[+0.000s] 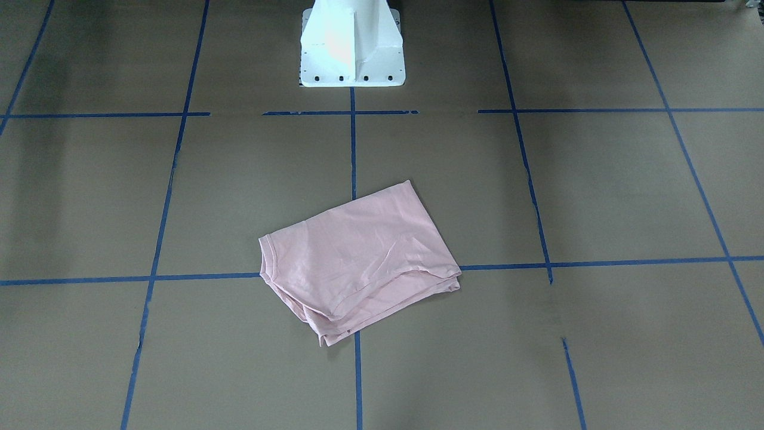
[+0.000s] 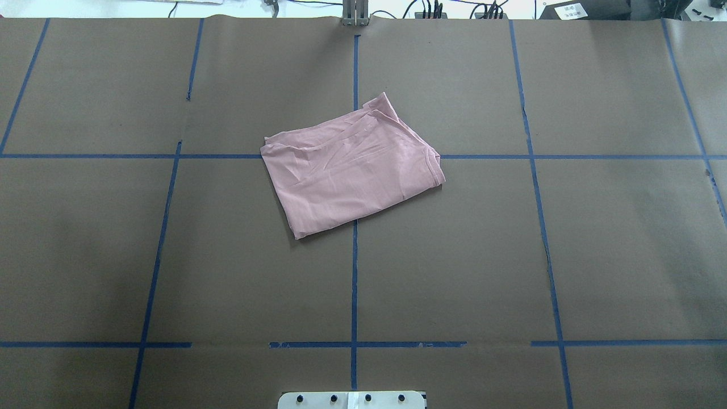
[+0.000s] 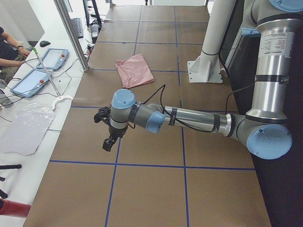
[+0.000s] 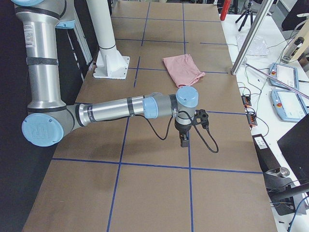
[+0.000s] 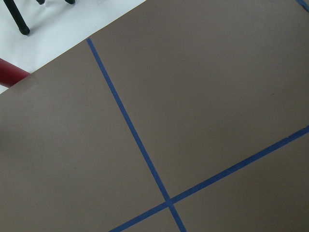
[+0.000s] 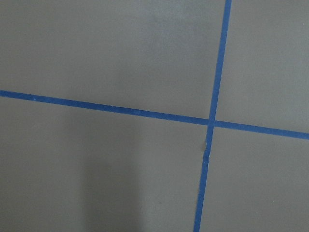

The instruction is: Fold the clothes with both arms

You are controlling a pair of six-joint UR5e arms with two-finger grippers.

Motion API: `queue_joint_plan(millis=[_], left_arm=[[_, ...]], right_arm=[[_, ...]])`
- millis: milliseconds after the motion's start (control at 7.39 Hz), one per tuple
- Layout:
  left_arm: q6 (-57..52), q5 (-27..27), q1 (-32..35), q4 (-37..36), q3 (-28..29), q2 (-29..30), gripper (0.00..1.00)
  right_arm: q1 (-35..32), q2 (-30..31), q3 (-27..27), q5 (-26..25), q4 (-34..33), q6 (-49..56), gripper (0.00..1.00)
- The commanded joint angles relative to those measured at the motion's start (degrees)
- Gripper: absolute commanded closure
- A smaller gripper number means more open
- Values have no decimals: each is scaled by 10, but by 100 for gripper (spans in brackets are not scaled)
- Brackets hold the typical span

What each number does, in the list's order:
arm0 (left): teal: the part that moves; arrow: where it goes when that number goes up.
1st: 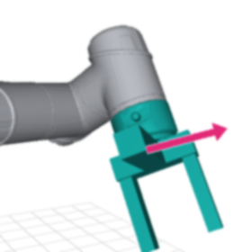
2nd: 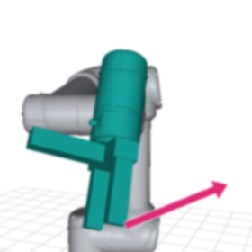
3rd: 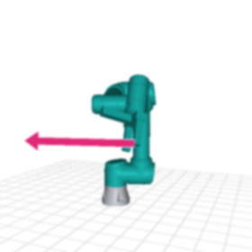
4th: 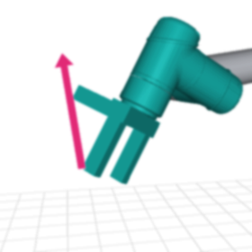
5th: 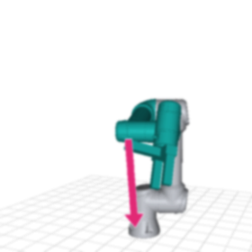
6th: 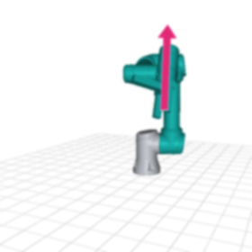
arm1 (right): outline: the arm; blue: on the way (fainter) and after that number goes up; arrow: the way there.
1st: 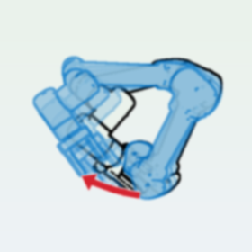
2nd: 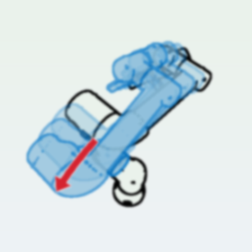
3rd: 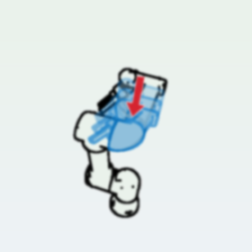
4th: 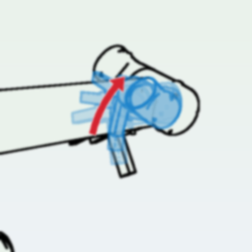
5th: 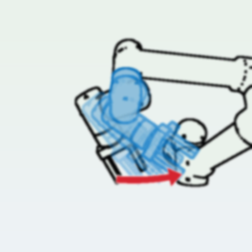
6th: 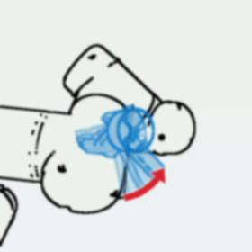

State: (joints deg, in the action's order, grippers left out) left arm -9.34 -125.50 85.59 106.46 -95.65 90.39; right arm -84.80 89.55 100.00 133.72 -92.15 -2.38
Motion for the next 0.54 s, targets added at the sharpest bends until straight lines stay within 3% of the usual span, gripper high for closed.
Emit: queue_joint_plan(millis=[0, 135, 271, 406], left_arm=[[-3, -4, 3, -42, 5, -19, 0], [-5, -5, 19, -112, 4, -14, 0], [-15, -8, 46, -133, 5, -18, 0], [-50, -44, 51, -148, 17, -21, 0]], right_arm=[[0, 6, -7, 1, -5, -1, 0], [0, 8, -18, 2, -2, 0, 0], [-3, 10, -21, 2, -2, 0, 0], [-13, 21, -22, 11, -2, 0, 0]])
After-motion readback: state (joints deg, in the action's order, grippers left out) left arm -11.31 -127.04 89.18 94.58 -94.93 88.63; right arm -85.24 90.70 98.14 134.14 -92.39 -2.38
